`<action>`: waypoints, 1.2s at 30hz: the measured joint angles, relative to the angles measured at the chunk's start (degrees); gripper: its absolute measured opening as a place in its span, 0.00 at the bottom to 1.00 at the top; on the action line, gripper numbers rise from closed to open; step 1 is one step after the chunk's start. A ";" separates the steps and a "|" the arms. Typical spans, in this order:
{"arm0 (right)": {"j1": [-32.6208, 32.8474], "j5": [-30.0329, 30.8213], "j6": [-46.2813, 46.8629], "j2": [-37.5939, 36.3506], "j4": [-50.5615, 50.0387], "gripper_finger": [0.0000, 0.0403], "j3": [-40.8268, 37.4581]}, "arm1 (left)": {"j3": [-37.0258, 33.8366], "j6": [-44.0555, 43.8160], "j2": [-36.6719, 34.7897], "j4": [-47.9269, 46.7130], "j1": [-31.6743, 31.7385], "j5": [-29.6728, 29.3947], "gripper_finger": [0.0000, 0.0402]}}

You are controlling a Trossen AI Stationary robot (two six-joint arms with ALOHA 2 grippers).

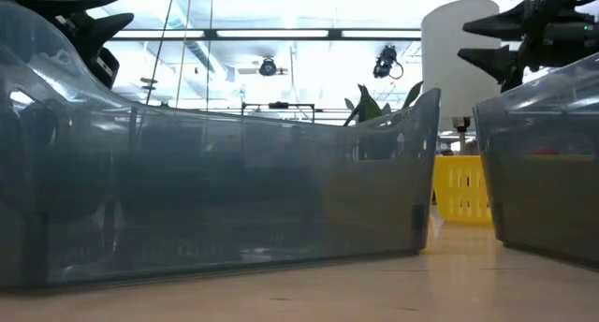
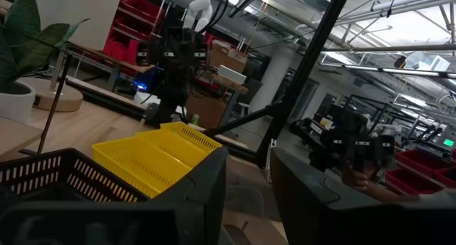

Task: Stack baskets on shelf by color
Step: Stack the middle gray bin on top of the right gray bin

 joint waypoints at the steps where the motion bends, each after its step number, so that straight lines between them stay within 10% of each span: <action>1: 0.00 -0.73 0.91 0.02 -0.55 0.55 0.01 | 0.01 0.00 0.00 -0.02 0.00 -0.02 0.29; 10: -0.20 -15.45 5.70 5.33 -2.87 0.55 0.70 | -0.01 -0.02 0.00 -0.02 0.02 -0.02 0.29; 36: 7.57 -19.36 1.93 55.24 -17.89 0.55 26.10 | 0.00 0.00 -0.01 -0.02 0.02 0.00 0.29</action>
